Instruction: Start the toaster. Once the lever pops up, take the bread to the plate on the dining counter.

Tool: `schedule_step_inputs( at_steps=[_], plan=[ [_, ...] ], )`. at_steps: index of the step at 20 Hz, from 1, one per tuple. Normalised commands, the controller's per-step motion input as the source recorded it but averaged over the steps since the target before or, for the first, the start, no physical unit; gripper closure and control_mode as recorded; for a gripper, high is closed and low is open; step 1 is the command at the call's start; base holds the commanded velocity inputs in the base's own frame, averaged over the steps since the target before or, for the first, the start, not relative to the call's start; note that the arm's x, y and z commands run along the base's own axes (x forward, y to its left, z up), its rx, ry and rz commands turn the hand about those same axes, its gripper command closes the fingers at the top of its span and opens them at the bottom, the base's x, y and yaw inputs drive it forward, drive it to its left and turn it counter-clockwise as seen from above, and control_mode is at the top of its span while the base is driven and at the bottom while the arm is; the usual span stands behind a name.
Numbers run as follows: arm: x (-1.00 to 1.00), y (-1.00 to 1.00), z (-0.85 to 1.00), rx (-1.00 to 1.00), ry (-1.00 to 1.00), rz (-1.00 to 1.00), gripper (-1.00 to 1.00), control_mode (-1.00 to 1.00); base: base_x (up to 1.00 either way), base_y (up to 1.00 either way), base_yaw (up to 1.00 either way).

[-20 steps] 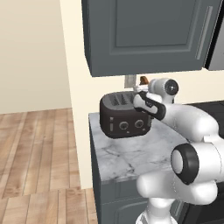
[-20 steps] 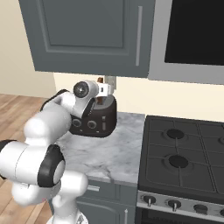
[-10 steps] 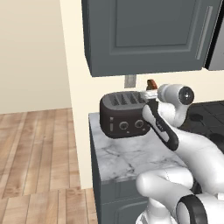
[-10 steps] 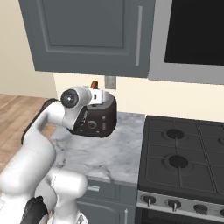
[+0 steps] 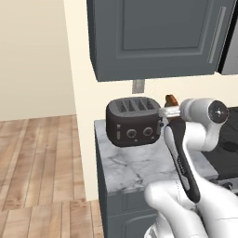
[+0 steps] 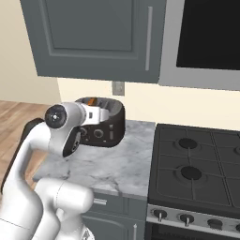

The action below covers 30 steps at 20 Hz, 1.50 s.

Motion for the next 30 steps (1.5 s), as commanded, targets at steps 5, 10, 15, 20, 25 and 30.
schedule_step_inputs(
  at_steps=[5,10,15,20,25,30],
  plan=[
    [-0.99,0.0,0.04,0.0,0.17,0.0,1.0,-1.0,0.0,0.0,0.0],
    [-0.95,0.0,0.08,0.0,0.22,0.0,1.0,-1.0,0.0,0.0,0.0],
    [-0.84,0.0,0.12,0.0,0.23,-0.04,1.0,-1.0,0.0,0.0,0.0],
    [-0.35,0.05,0.08,0.0,0.15,-0.1,1.0,-1.0,0.0,0.0,0.0],
    [0.0,0.0,0.06,0.02,0.05,-0.01,1.0,-1.0,0.0,0.0,0.0],
    [0.0,-0.01,0.0,0.02,0.04,0.0,1.0,-1.0,0.0,0.0,0.0]
  ],
)
